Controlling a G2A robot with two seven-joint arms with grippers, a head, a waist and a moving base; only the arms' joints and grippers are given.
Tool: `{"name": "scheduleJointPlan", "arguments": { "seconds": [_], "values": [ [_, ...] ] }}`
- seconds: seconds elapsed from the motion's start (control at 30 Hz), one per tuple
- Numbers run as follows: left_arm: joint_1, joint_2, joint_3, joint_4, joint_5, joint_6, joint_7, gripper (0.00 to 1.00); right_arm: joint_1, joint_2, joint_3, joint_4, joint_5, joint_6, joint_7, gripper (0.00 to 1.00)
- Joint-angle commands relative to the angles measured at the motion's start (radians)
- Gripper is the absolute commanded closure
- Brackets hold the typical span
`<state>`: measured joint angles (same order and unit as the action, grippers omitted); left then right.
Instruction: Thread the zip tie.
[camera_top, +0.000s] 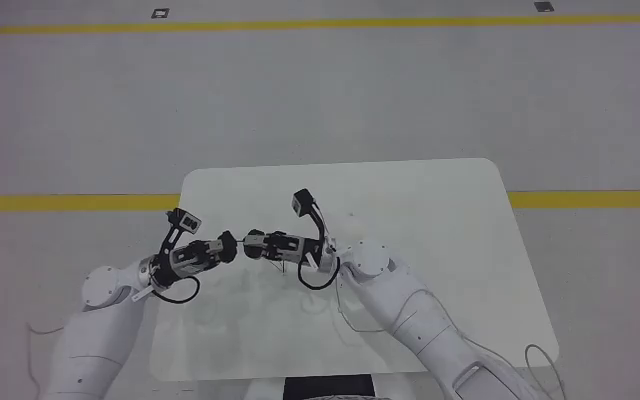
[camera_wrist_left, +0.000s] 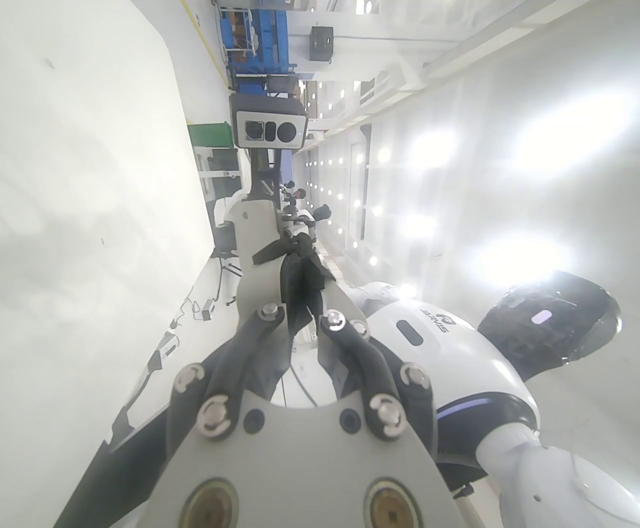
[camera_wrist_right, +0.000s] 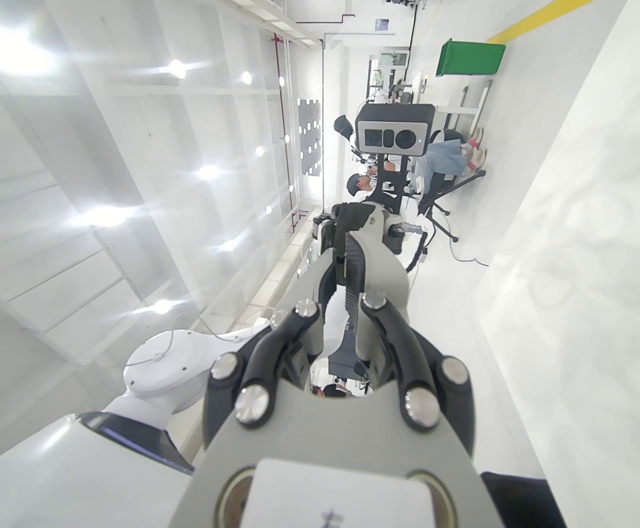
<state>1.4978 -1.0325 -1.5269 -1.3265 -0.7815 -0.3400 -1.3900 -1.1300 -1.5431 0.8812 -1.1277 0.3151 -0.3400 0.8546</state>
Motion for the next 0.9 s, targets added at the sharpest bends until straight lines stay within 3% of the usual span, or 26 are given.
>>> {"name": "scheduleJointPlan", "arguments": {
  "seconds": [0.0,0.23,0.33,0.57,0.63,0.73,0.87],
  "values": [
    [0.0,0.0,-0.004,0.0,-0.001,0.0,0.0,1.0,0.001,0.001,0.001,0.005,0.001,0.0,-0.003,0.0],
    [0.005,0.0,-0.024,-0.023,-0.026,0.0,0.0,1.0,0.002,0.005,0.016,0.043,0.04,0.021,-0.009,0.0],
    [0.014,0.005,-0.029,-0.065,-0.046,0.0,0.0,1.0,0.002,0.007,0.028,0.059,0.06,0.05,-0.024,0.0],
    [0.014,0.005,-0.029,-0.065,-0.046,0.0,0.0,1.0,0.002,0.007,0.028,0.059,0.06,0.05,-0.024,0.0],
    [0.013,0.003,-0.03,-0.064,-0.043,0.0,0.042,1.0,0.002,0.007,0.028,0.059,0.06,0.05,-0.024,0.0],
    [0.006,-0.001,-0.078,-0.055,-0.024,0.0,0.062,1.0,0.002,0.007,0.028,0.059,0.06,0.05,-0.024,0.0],
    [-0.002,-0.022,-0.157,-0.038,-0.016,0.0,0.018,1.0,0.002,0.007,0.028,0.059,0.06,0.05,-0.024,0.0]
  ]
}}
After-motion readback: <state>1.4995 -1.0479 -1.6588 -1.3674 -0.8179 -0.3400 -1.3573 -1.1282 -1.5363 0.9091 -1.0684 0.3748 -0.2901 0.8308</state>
